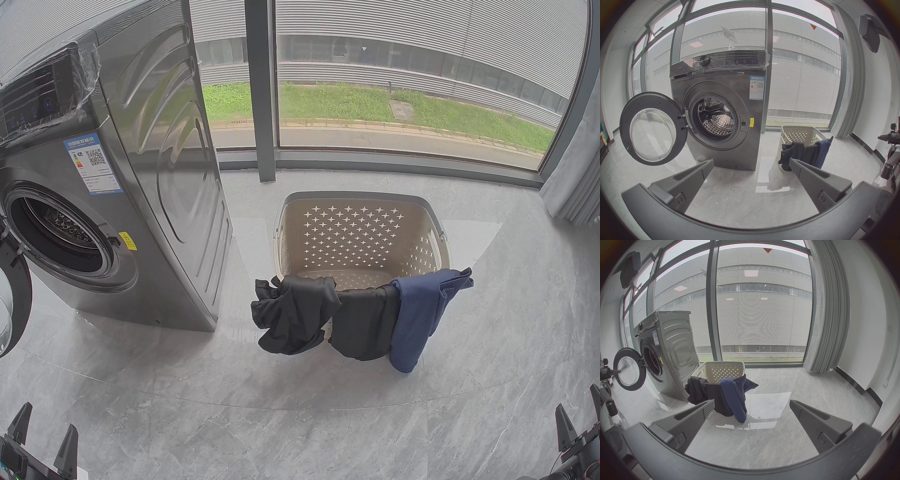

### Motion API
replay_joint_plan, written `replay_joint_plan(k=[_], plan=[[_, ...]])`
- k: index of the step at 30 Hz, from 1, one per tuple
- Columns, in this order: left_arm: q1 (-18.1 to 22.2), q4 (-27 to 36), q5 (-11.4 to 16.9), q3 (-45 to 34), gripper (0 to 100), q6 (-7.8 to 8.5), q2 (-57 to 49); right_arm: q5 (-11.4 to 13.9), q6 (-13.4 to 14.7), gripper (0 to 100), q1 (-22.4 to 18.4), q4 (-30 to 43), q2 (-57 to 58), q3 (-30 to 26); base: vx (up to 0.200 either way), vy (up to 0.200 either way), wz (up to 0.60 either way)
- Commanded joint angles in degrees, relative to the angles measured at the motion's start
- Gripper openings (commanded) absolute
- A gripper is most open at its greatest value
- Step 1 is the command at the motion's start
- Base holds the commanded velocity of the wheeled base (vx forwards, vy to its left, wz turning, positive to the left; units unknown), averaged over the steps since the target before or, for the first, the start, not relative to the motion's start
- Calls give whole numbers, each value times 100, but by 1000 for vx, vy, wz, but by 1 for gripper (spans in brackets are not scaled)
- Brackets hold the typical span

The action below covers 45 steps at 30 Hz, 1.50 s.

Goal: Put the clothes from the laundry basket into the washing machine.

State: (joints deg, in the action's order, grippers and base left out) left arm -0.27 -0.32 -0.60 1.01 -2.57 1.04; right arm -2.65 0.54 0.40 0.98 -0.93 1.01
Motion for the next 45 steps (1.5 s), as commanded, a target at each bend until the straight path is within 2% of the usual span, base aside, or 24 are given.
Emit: replay_joint_plan(k=[1, 27, 37, 45], plan=[[0, -3, -2, -101, 100, -6, -86, 1, -1, 100, 4, -1, 93, -75, 0, 0, 0], [0, -3, -2, -101, 100, -6, -86, 1, -1, 100, -5, -1, 93, -75, 0, 0, 0], [0, -3, -2, -101, 100, -6, -86, 1, -1, 100, -5, -1, 93, -75, 0, -200, 0], [0, -3, -2, -101, 100, -6, -86, 1, -1, 100, -5, -1, 93, -75, 0, 0, 0]])
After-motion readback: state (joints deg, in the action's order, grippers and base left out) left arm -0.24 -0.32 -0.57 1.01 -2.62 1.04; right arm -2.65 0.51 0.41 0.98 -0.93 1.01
